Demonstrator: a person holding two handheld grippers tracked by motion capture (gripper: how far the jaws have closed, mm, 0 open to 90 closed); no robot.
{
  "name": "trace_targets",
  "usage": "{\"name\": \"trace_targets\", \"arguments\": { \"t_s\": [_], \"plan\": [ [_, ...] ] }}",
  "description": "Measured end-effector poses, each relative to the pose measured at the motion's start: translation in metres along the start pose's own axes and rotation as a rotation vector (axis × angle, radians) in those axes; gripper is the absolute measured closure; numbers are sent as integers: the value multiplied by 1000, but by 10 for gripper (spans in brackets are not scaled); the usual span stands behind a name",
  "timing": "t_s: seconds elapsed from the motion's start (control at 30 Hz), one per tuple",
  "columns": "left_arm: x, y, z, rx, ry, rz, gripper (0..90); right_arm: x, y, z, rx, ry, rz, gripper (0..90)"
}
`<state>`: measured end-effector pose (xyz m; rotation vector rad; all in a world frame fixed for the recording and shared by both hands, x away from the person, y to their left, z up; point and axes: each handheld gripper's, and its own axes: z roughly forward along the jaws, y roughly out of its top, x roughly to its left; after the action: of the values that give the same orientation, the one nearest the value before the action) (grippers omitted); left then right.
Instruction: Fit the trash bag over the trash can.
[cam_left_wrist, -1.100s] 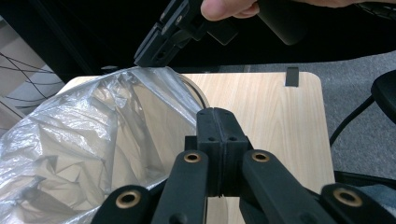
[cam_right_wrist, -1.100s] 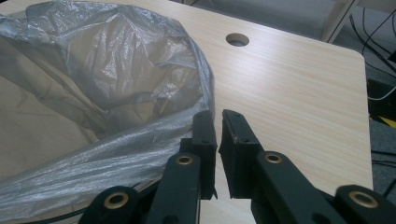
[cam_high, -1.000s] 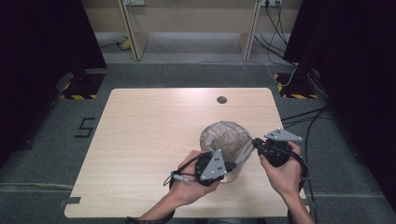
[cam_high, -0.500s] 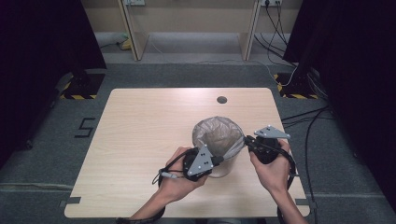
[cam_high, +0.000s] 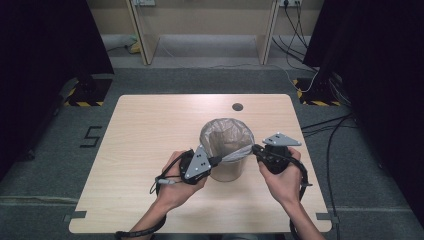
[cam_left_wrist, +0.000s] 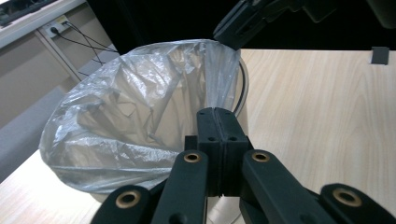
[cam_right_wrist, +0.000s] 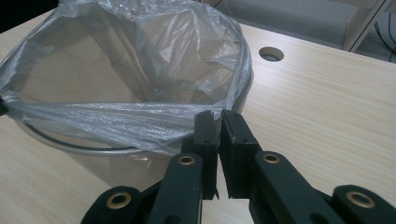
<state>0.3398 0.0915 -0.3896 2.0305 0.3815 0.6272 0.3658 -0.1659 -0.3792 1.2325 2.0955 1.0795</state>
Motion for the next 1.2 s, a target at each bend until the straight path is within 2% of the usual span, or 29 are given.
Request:
{"name": "trace_targets", "arguments": {
  "t_s": [0.13, 0.3, 0.33, 0.43, 0.47, 0.5, 0.53, 0.63, 0.7, 0.87, 1.2],
  "plan": [
    [-4, -2, -2, -4, 24, 13, 894, 2, -3, -3, 1, 19, -1, 858],
    [-4, -4, -4, -16, 25, 0, 891, 4, -5, -5, 1, 26, -7, 858],
    [-4, -3, -5, -19, 20, -4, 891, 5, -5, -6, 4, 28, -9, 857],
    [-3, 0, -7, -56, -17, -34, 784, 6, -5, -7, 5, 43, -8, 855],
    [-3, 0, -7, -56, -17, -34, 748, 6, -5, -7, 5, 42, -8, 855],
    [-2, 4, -6, -62, -51, -51, 711, 6, -5, -7, 4, 42, -6, 855],
    [-2, 5, -6, -62, -56, -51, 708, 6, -5, -7, 5, 42, -5, 855],
    [-3, 8, -1, -55, -72, -54, 715, 7, -6, -8, 4, 43, -3, 857],
    [-4, 9, 3, -38, -73, -38, 733, 7, -6, -8, 5, 46, -4, 857],
    [-4, 9, 8, -11, -79, -38, 792, 7, -7, -8, 12, 52, -4, 855],
    [-5, 8, 7, -11, -84, -32, 894, 8, -9, -10, 20, 72, -14, 882]
  ]
}}
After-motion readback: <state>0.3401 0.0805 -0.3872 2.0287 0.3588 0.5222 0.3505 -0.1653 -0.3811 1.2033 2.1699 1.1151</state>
